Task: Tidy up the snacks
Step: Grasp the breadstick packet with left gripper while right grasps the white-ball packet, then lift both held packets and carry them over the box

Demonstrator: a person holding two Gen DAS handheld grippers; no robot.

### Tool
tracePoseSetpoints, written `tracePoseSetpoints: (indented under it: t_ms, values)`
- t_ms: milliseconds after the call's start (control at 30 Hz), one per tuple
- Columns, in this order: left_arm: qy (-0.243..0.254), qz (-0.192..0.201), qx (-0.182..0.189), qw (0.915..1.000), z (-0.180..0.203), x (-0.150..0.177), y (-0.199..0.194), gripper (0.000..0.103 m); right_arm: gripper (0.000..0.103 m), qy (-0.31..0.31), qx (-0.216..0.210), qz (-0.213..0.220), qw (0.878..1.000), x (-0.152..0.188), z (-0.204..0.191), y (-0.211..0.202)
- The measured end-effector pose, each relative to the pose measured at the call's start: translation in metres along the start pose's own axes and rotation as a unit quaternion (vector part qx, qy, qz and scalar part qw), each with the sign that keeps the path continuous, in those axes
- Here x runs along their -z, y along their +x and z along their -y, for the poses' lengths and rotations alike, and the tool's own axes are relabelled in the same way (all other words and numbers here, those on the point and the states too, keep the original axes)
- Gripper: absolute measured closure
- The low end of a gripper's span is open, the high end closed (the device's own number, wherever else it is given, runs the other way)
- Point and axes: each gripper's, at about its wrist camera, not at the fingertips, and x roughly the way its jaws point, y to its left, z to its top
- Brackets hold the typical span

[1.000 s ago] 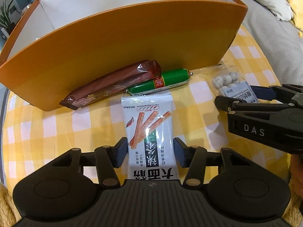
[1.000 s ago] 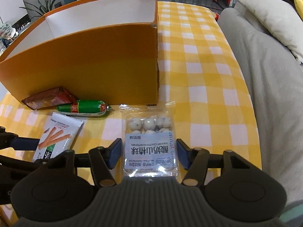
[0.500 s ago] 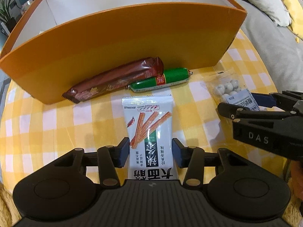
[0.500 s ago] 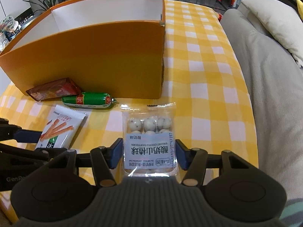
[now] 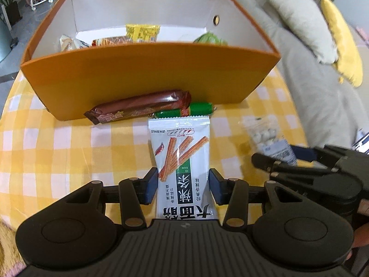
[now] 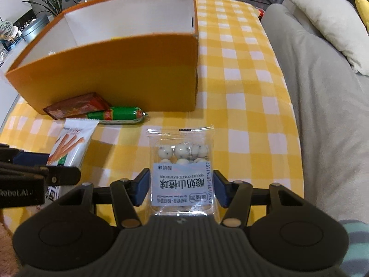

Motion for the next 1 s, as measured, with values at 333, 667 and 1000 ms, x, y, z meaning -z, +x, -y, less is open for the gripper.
tracePoseSetpoints:
  t_ms: [333, 667, 1000]
  values:
    - [-0.024, 0.055, 0.057, 0.9966, 0.002, -0.007, -0.053, 0.05, 0.048, -0.029, 0.012, 0.024, 0.999, -0.011, -0.011, -0.042]
    - [-0.027, 0.123, 0.08, 0.9888, -0.001, -0.042, -0.097, 0.05, 0.048, -0.037, 0.0, 0.077, 0.996, -0.048, -0.021, -0.091]
    - [-0.001, 0.17, 0.038, 0.9848, -0.012, -0.093, -0.12, 0.05, 0.048, -0.067, 0.004, 0.125, 0.99, -0.104, -0.038, -0.102]
